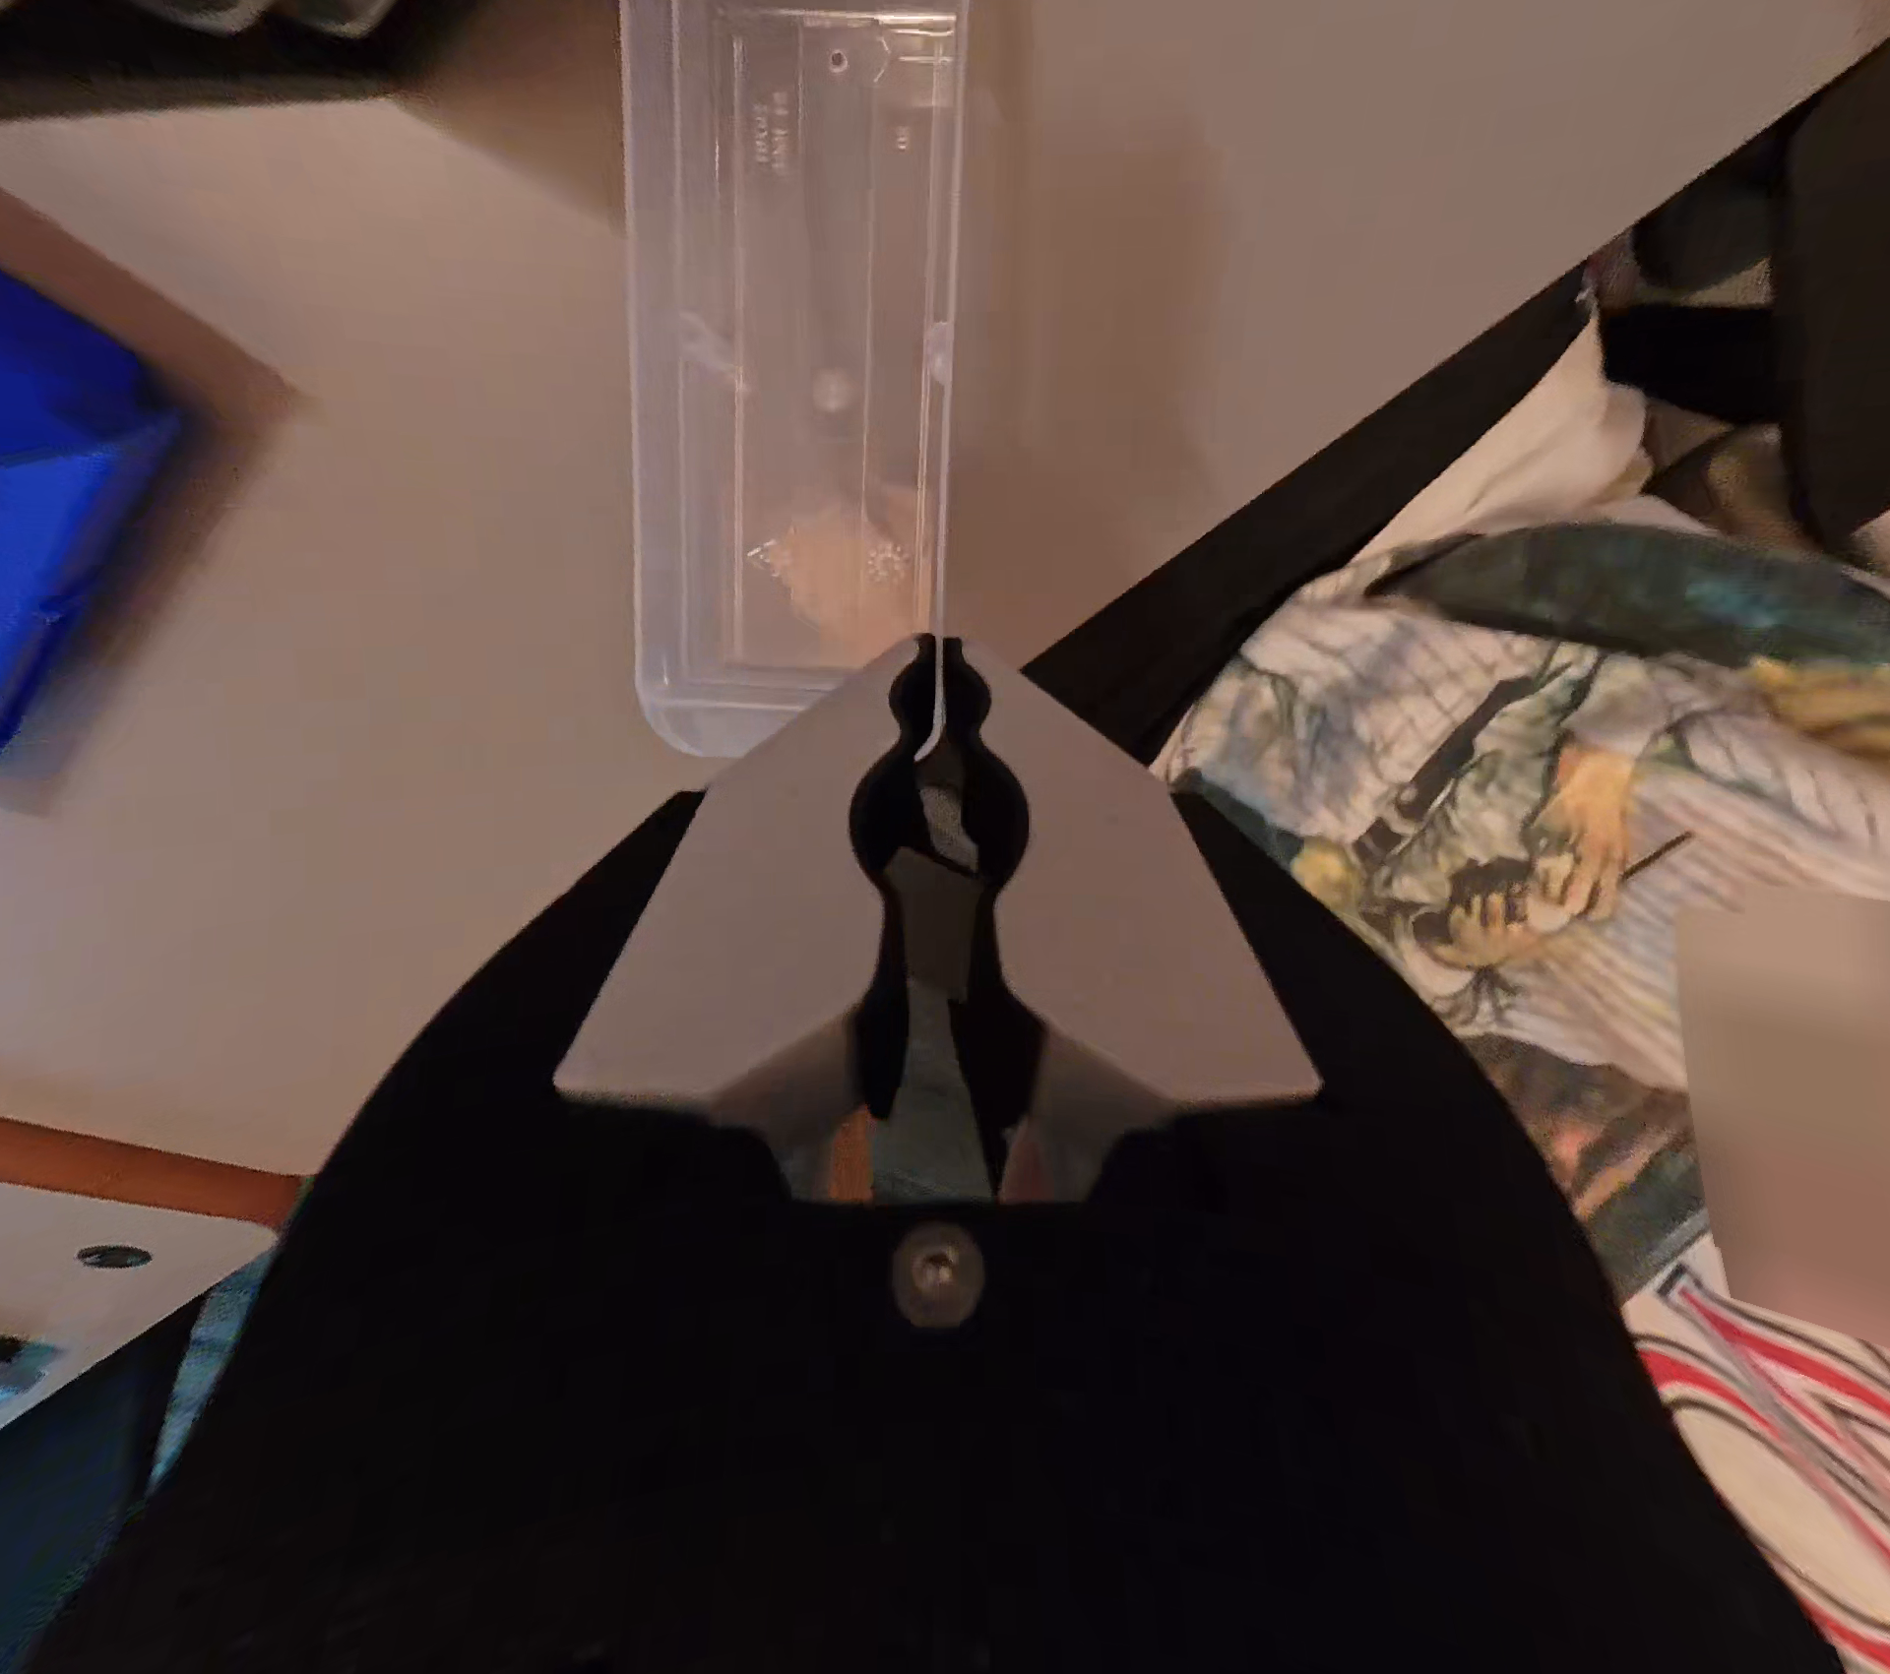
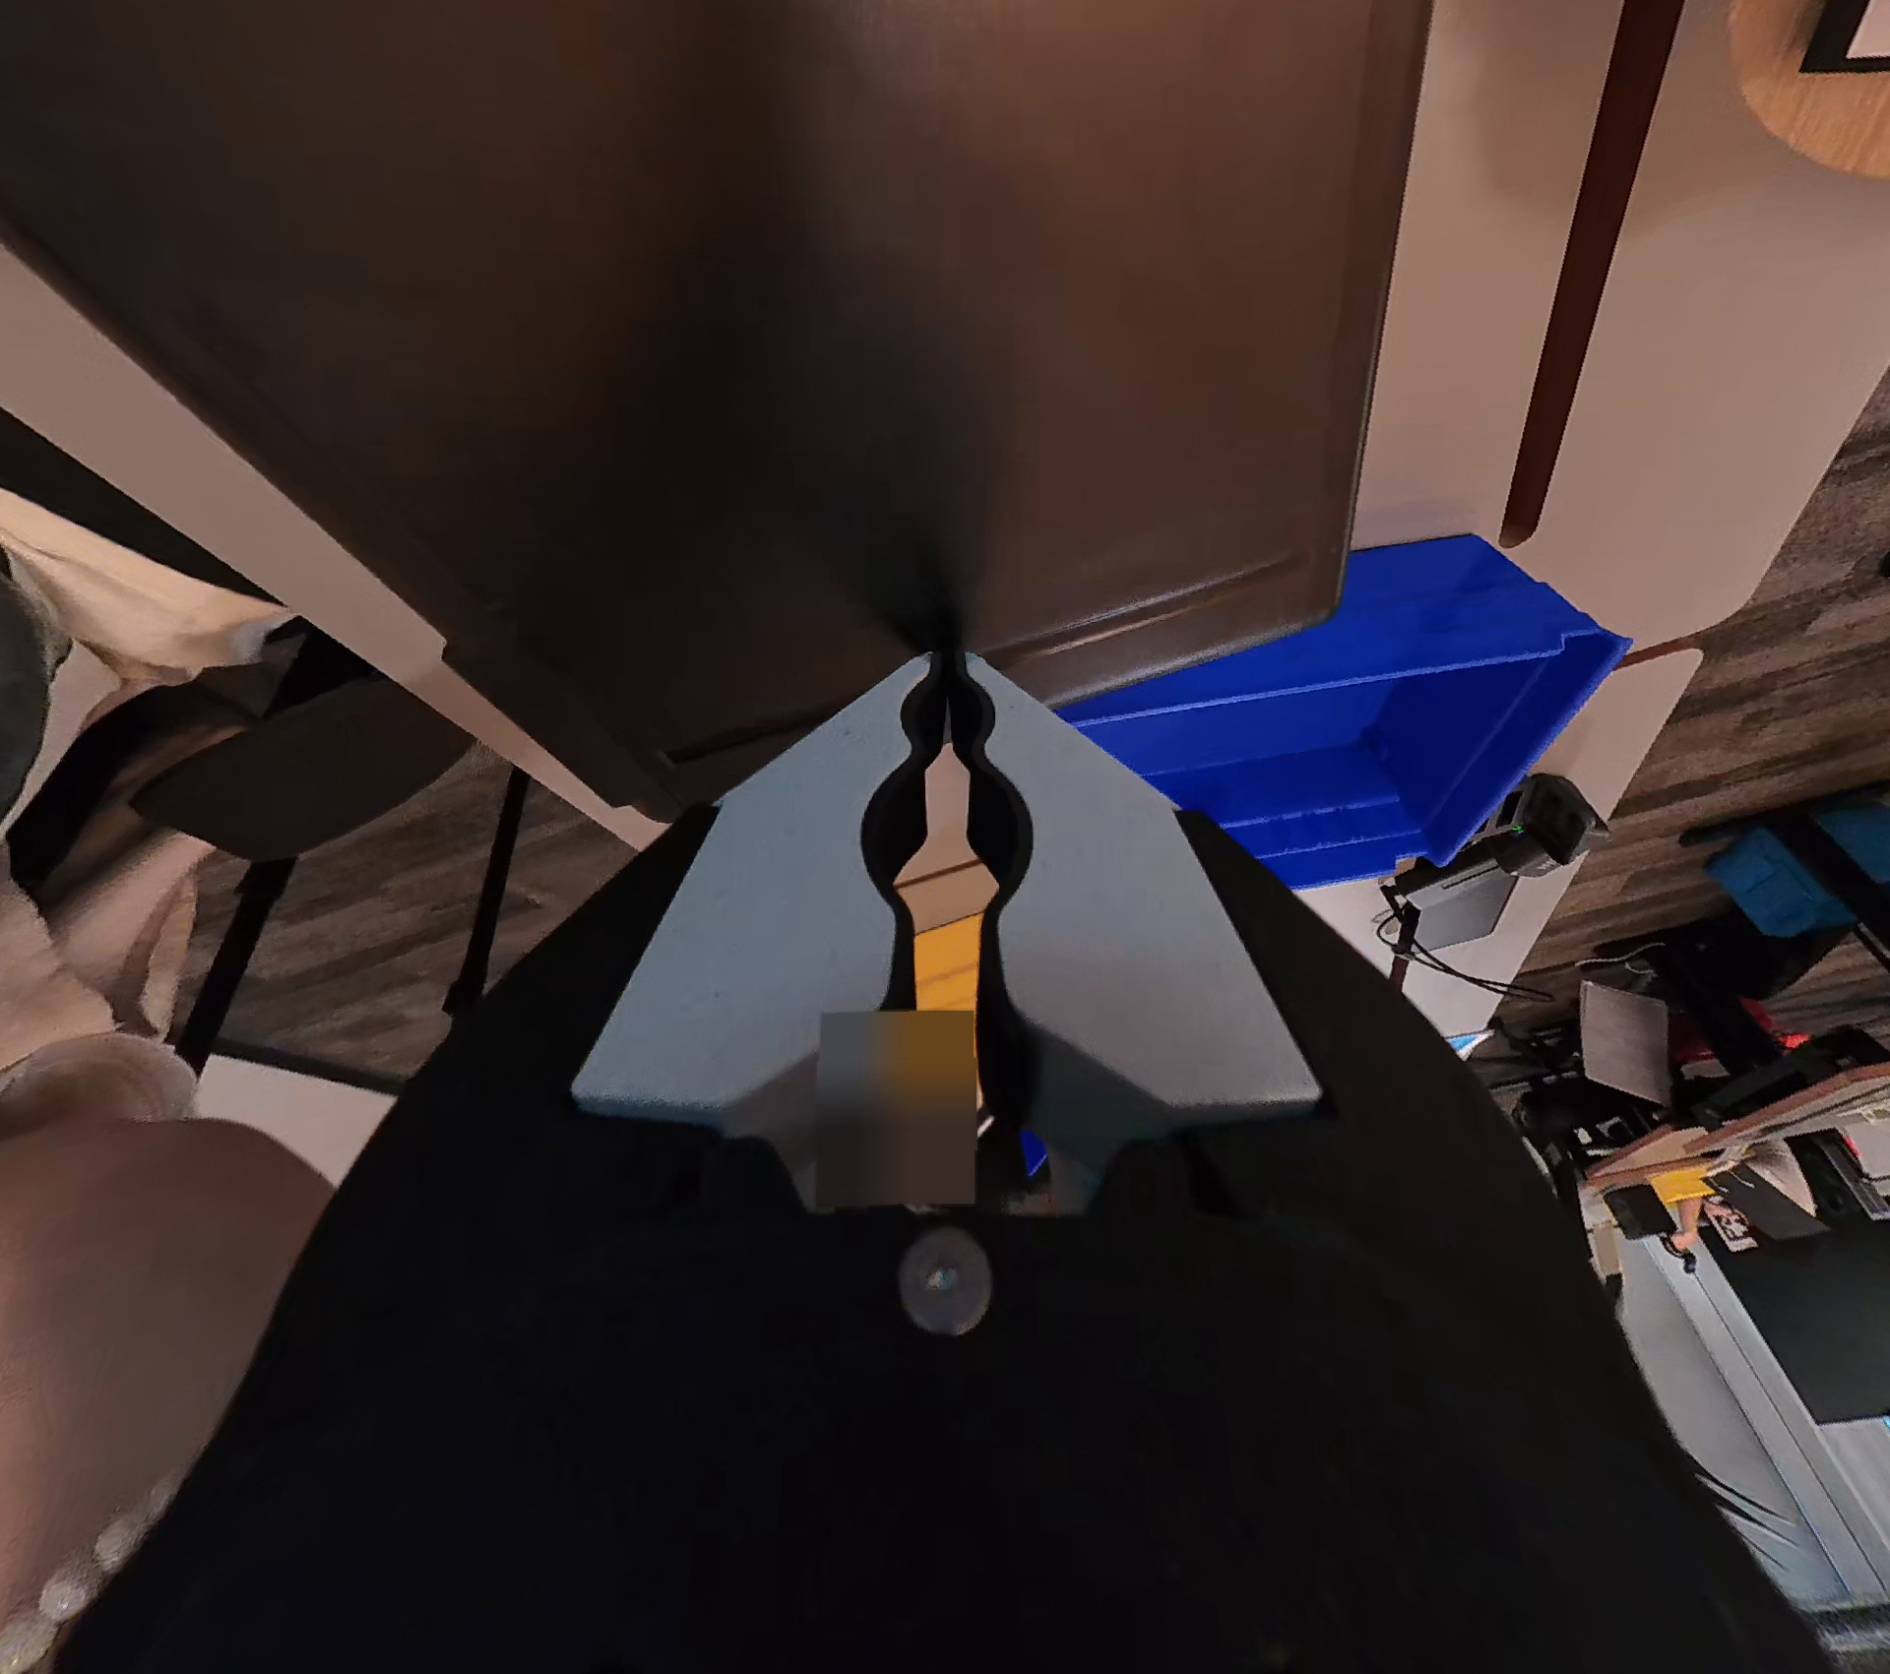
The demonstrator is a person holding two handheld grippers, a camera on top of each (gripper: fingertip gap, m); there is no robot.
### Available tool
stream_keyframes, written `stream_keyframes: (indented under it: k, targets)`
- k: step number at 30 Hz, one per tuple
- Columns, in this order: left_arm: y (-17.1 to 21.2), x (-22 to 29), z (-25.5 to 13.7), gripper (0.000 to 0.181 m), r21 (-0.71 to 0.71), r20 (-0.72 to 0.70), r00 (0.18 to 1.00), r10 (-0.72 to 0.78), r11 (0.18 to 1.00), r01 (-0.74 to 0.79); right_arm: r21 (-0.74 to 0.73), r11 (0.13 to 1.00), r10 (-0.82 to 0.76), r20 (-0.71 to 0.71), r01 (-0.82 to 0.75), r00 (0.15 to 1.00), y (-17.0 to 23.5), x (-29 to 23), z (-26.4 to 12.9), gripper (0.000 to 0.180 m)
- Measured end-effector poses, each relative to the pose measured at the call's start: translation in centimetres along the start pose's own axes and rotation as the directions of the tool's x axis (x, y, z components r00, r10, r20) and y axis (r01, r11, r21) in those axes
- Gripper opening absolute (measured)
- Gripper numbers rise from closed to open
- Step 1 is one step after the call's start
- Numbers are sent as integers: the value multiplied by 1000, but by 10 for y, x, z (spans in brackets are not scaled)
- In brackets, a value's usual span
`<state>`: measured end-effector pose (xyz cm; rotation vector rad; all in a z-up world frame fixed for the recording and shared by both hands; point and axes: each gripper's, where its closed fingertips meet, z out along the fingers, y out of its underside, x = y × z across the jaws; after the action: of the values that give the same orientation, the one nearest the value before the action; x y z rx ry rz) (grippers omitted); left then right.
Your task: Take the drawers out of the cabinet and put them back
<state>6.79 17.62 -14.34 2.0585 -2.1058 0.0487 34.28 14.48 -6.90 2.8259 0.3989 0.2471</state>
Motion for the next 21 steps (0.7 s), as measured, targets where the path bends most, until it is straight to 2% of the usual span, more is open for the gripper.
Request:
stream_keyframes:
  k: [5,15,21]
  targets:
    - [-13,6,-8,0,38,12,998,-63,997,62,-18,1000,-10,1,10,1000,0,0,0,0]
    - [-34,5,-17,0,127,-68,972,-223,965,230,-27,999,-27,-4,27,1000,0,0,0,0]
    - [-44,5,-14,0,194,-40,967,-253,947,256,-4,1000,-26,5,26,1000,0,0,0,0]
